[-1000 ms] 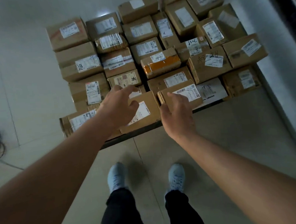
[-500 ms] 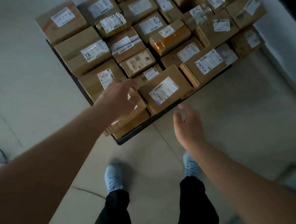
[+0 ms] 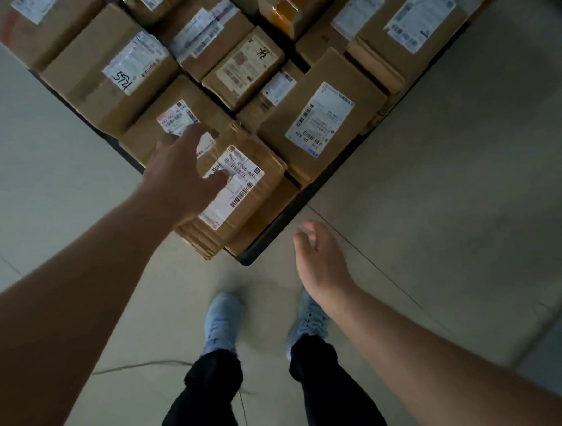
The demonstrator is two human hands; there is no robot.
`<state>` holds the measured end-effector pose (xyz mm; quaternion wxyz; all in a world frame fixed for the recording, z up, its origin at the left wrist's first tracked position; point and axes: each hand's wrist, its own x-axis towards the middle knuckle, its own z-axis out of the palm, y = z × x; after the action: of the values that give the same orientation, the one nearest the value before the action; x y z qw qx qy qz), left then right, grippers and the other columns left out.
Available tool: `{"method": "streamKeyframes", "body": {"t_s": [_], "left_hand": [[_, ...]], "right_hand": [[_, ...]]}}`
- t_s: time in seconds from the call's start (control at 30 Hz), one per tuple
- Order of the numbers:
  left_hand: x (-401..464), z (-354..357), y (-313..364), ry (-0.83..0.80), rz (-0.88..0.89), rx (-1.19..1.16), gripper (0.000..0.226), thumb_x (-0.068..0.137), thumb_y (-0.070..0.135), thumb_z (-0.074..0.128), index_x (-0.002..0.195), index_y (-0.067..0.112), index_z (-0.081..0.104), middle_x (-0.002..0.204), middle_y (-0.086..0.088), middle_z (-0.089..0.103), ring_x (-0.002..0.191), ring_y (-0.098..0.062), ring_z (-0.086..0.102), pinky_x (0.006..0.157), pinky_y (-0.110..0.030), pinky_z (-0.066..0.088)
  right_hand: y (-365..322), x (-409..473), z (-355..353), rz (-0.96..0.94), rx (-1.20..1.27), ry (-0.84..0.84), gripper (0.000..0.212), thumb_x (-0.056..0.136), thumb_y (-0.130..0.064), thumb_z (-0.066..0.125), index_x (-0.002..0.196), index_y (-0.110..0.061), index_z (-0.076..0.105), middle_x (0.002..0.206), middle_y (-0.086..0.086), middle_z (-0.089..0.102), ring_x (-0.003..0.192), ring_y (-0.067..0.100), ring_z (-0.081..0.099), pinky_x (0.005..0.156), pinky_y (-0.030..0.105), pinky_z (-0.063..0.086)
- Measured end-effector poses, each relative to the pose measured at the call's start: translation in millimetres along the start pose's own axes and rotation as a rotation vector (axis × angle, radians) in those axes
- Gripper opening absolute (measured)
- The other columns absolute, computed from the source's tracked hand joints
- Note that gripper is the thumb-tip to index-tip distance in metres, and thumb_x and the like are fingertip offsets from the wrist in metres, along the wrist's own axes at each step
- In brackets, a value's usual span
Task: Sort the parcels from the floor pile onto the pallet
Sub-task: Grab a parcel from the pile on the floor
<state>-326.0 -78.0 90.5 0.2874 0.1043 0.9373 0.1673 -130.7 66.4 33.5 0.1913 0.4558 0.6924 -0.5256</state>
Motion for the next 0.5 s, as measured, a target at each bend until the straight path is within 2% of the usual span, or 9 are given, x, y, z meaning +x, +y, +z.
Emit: {"method": "streamKeyframes", "body": {"t_s": [0.13, 0.2, 0.23, 0.27, 0.33, 0.4, 0.43, 0.5], "left_hand": [[28, 10, -16, -0.07, 0.001, -0.036, 0.076, 0.085, 0.06, 0.074, 0.149, 0.037, 0.04, 0.143, -0.009, 0.055, 0.123, -0.031, 0.058, 0.09, -0.043, 0.049], [40, 15, -23, -0.184, -0.033, -0.1, 0.078, 0.083, 0.065, 0.073, 0.148, 0.035, 0.042, 0.138, -0.003, 0.059, 0.119, -0.027, 0.06, 0.093, -0.045, 0.052], [47, 18, -25, -0.237, -0.041, -0.14, 0.076, 0.083, 0.066, 0.072, 0.146, 0.034, 0.044, 0.131, 0.002, 0.061, 0.112, -0.023, 0.062, 0.088, -0.041, 0.053], [53, 20, -27, -0.283, -0.043, -0.18, 0.072, 0.083, 0.065, 0.073, 0.142, 0.033, 0.047, 0.12, 0.009, 0.064, 0.101, -0.016, 0.064, 0.081, -0.035, 0.053], [66, 26, -31, -0.349, -0.028, -0.245, 0.05, 0.085, 0.06, 0.073, 0.125, 0.038, 0.053, 0.096, 0.021, 0.069, 0.08, -0.004, 0.069, 0.068, -0.026, 0.051], [76, 34, -36, -0.411, -0.01, -0.308, 0.041, 0.086, 0.057, 0.075, 0.118, 0.039, 0.055, 0.093, 0.019, 0.073, 0.077, -0.001, 0.073, 0.069, -0.029, 0.057], [79, 39, -38, -0.434, -0.004, -0.331, 0.045, 0.086, 0.058, 0.075, 0.122, 0.038, 0.056, 0.098, 0.016, 0.075, 0.08, -0.003, 0.074, 0.07, -0.031, 0.059], [80, 49, -36, -0.481, 0.015, -0.365, 0.051, 0.084, 0.063, 0.074, 0.125, 0.04, 0.054, 0.098, 0.015, 0.076, 0.079, -0.001, 0.074, 0.059, -0.022, 0.058]], "right_hand": [[17, 14, 27, 0.135, 0.156, -0.021, 0.046, 0.109, -0.04, 0.045, 0.151, -0.022, 0.049, 0.152, 0.004, 0.051, 0.13, 0.016, 0.052, 0.108, 0.034, 0.042], [17, 20, 41, 0.218, 0.262, -0.031, 0.048, 0.11, -0.042, 0.043, 0.153, -0.023, 0.047, 0.156, 0.003, 0.049, 0.135, 0.02, 0.05, 0.114, 0.047, 0.045], [15, 25, 47, 0.252, 0.316, -0.029, 0.047, 0.11, -0.043, 0.041, 0.153, -0.025, 0.047, 0.155, 0.001, 0.05, 0.136, 0.021, 0.051, 0.114, 0.051, 0.046], [12, 31, 53, 0.28, 0.377, -0.017, 0.043, 0.11, -0.044, 0.04, 0.149, -0.029, 0.049, 0.149, -0.003, 0.053, 0.133, 0.019, 0.053, 0.114, 0.052, 0.046], [8, 45, 63, 0.328, 0.505, -0.002, 0.025, 0.11, -0.049, 0.038, 0.13, -0.045, 0.052, 0.122, -0.021, 0.058, 0.113, 0.007, 0.058, 0.112, 0.052, 0.048], [3, 57, 73, 0.383, 0.608, -0.008, 0.018, 0.109, -0.058, 0.033, 0.115, -0.053, 0.05, 0.098, -0.031, 0.053, 0.093, -0.003, 0.055, 0.104, 0.047, 0.052], [1, 62, 78, 0.403, 0.645, -0.009, 0.024, 0.109, -0.059, 0.03, 0.108, -0.054, 0.053, 0.089, -0.032, 0.057, 0.084, -0.003, 0.059, 0.094, 0.042, 0.055], [-1, 70, 89, 0.412, 0.732, -0.019, 0.046, 0.11, -0.061, 0.024, 0.089, -0.061, 0.065, 0.072, -0.031, 0.069, 0.069, -0.005, 0.069, 0.074, 0.032, 0.053]]}}
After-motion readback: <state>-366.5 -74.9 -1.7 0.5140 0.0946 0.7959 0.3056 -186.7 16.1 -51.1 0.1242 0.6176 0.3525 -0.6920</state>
